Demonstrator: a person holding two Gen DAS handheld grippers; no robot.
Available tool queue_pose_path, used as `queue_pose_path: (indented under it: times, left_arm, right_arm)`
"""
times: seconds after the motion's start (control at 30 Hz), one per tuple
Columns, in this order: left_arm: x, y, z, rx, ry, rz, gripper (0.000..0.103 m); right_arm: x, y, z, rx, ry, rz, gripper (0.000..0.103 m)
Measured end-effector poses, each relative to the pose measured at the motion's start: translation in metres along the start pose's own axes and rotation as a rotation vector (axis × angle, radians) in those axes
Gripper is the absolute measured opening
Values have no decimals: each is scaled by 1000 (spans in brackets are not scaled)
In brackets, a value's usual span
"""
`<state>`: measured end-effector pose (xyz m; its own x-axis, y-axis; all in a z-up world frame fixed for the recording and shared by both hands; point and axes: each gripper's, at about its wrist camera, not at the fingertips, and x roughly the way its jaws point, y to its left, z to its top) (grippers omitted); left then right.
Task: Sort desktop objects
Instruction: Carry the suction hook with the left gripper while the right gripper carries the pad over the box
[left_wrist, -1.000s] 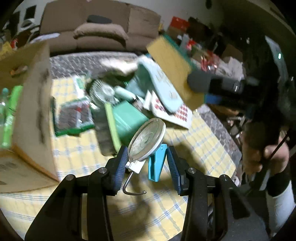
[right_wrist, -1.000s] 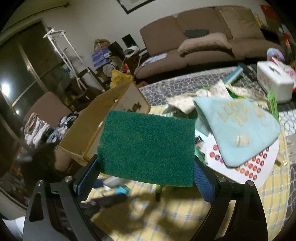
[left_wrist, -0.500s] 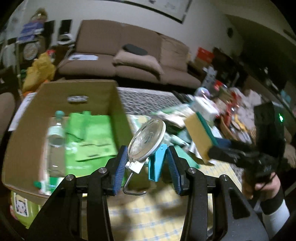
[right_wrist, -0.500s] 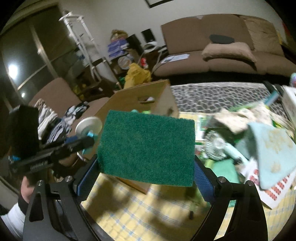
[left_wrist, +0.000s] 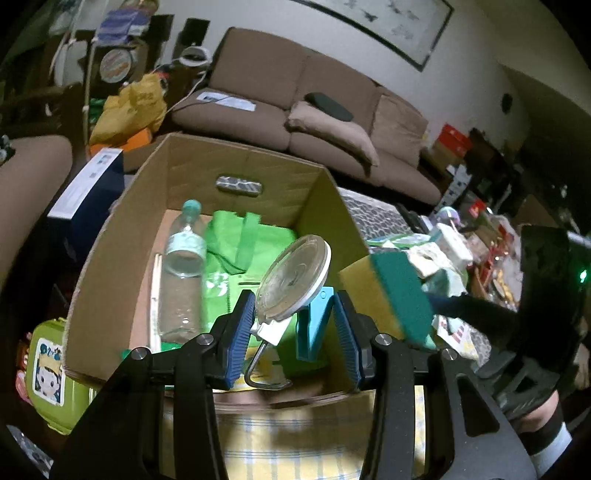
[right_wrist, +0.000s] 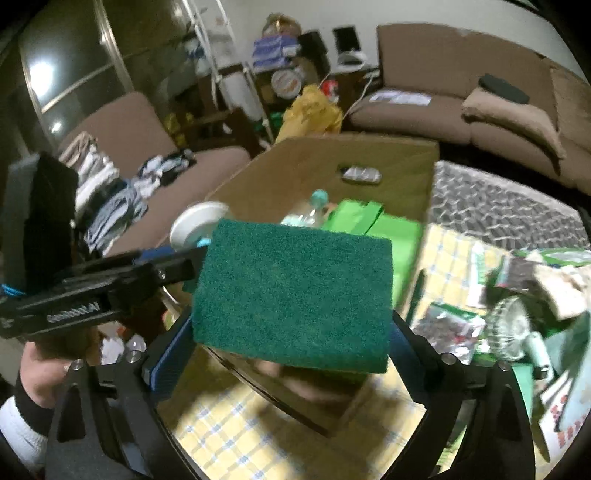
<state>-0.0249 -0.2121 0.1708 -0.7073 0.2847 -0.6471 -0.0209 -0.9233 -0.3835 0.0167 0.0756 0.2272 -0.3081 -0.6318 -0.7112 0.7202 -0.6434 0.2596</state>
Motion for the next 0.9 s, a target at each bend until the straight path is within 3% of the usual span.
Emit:
queue_pose_path:
  times: [0.1,0.33,0.57,0.73,0.9]
  left_arm:
    - [0,9,0,-10,-1,9,41]
    - [3,17,4,-21,1,16,41]
    - [16,17,8,-47,31,15,41]
    - [26,18,12,-62,62,13,41]
    - [20,21,16,-107,56,-56,41]
  right_arm:
    - [17,5,-1,-1,49,-6,99]
    - [17,0,-8,8,58,1,102]
    - [19,15,-11,-85,64,-111,103]
    - [18,14,-12,-84,54,-123,103]
    - [22,14,-8,-80,64,-132,103]
